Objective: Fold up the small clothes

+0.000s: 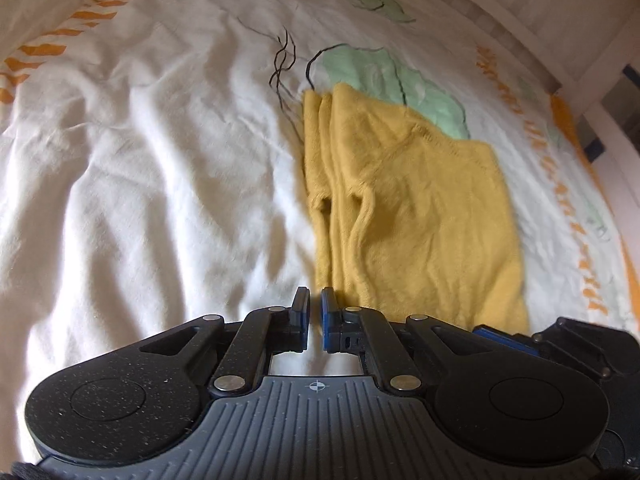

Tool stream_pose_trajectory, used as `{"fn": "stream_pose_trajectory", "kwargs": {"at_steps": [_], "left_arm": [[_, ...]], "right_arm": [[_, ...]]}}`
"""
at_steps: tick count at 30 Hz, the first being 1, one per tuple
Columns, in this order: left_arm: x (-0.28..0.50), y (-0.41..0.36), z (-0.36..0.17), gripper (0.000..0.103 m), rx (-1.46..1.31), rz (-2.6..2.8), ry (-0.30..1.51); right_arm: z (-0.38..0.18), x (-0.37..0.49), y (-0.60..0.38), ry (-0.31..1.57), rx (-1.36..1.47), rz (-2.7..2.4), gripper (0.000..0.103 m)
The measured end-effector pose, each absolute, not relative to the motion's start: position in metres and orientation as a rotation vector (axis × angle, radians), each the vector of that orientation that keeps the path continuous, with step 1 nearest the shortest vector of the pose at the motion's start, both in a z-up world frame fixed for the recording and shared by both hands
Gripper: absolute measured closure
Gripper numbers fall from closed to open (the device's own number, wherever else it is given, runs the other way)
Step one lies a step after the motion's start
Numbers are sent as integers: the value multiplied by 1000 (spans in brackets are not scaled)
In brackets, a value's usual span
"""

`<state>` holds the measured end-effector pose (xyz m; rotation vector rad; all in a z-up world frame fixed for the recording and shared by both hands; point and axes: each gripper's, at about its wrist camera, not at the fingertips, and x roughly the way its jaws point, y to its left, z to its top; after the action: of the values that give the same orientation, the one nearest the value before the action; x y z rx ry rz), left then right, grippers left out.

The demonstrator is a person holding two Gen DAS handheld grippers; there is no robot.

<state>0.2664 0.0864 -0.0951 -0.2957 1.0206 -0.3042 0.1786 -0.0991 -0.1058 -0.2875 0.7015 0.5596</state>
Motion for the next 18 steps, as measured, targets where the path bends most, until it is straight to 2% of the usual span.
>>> {"fn": "stream_pose_trajectory", "kwargs": {"at_steps": [1, 3, 4, 5, 6, 7, 14, 18], "left_arm": [[266, 89, -91, 96, -320, -313, 999], [264, 94, -83, 90, -363, -334, 950], [265, 94, -80, 69, -381, -346, 926], [265, 94, -78, 57, -387, -353, 909], [264, 93, -76, 39, -385, -360, 893], [264, 89, -76, 34, -375, -370, 880], [268, 67, -93, 33, -317, -394, 969], [272, 65, -102, 33, -342, -391, 1010]], "right_arm": [[-101, 179, -107, 703, -242, 558, 58], [-92, 183, -124, 700, -138, 543, 45], [-89, 185, -134, 699, -84, 532, 36], [-85, 188, -144, 696, -26, 517, 30], [-82, 192, -154, 695, 29, 502, 29], [-81, 197, -165, 700, 86, 483, 29], [-91, 239, -232, 720, 459, 395, 5], [-107, 261, -253, 744, 586, 370, 4]]}}
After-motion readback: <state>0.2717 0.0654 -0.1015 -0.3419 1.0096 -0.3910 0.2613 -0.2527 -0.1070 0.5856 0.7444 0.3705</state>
